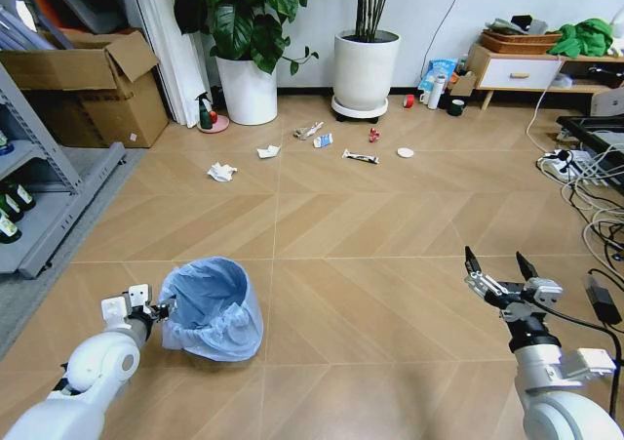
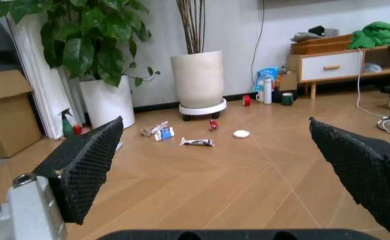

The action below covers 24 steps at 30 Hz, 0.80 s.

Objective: Pick up the trash bin and place the garbage on the floor into it.

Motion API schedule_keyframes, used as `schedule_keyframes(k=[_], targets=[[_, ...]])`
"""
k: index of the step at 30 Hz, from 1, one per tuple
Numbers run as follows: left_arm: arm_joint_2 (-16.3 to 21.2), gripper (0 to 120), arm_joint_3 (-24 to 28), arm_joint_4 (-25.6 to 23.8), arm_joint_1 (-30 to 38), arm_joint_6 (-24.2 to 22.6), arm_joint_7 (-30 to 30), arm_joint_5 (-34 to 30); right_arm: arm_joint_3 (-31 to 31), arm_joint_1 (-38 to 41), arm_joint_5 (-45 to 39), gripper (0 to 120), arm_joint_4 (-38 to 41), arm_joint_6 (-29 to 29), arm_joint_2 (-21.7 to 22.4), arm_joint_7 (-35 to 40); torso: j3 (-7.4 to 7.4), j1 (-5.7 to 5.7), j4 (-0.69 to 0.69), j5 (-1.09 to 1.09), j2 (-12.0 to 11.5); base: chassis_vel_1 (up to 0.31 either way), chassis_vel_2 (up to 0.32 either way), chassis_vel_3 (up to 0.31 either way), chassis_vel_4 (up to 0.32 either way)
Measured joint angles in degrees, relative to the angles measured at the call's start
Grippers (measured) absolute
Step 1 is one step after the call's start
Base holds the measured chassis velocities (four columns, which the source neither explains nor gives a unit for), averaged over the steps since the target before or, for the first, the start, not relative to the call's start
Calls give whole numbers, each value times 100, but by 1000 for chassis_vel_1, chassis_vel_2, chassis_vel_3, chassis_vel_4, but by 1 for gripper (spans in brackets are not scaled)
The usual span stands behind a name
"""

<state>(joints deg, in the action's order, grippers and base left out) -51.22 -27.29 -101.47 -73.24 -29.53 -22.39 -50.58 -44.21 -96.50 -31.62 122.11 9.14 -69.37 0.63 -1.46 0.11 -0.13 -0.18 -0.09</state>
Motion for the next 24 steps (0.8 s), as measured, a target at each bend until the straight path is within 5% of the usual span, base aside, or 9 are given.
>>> schedule_keyframes(k=[12,24], targets=[[65,1,41,-244,-68,-157,41,-224,65,48,4,100,-46,-2,30,2,0,0,0,0,0,0,0,0,0],[-48,0,-471,-814,-433,-201,-33,-410,-4,-97,257,100,-80,271,66,151,0,0,-1,0,0,0,0,0,0]])
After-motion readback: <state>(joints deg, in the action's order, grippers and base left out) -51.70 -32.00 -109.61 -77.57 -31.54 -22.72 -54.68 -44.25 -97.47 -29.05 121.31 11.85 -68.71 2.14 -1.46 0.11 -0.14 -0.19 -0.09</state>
